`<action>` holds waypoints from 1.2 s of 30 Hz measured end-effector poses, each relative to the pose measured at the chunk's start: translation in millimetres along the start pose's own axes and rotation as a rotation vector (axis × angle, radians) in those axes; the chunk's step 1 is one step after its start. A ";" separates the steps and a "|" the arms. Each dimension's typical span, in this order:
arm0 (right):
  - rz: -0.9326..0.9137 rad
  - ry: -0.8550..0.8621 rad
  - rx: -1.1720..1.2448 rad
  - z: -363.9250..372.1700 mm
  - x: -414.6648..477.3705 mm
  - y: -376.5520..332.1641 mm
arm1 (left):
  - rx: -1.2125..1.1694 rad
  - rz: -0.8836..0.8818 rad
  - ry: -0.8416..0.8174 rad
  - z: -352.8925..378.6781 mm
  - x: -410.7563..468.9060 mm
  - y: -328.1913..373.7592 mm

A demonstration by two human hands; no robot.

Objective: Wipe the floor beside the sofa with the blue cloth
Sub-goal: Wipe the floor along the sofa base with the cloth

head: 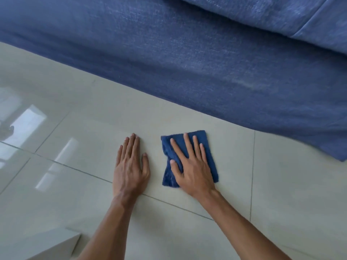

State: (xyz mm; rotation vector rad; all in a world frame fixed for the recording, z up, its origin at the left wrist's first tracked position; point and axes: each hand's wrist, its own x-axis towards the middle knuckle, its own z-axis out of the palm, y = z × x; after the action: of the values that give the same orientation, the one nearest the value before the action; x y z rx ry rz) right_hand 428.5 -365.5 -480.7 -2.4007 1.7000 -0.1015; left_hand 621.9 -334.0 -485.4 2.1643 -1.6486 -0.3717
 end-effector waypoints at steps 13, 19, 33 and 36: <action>0.087 0.030 0.020 1.9 71.3 -5.0 | 0.079 0.025 -0.018 7.2 1.1 -3.9; 0.086 -0.058 -0.053 -23.1 -23.1 76.6 | 0.065 0.005 -0.012 4.0 0.3 -2.0; 0.245 0.047 -0.014 -18.8 -45.3 103.5 | 0.081 0.129 -0.013 12.6 13.4 38.5; 0.452 0.114 -0.066 -29.1 -11.2 153.0 | 0.080 0.208 -0.058 32.5 18.1 48.8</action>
State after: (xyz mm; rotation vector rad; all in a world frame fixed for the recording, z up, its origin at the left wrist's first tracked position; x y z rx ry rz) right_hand 278.0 -407.4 -482.2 -2.0213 2.2830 -0.1169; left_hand 570.8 -367.5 -491.3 2.0288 -1.9305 -0.3150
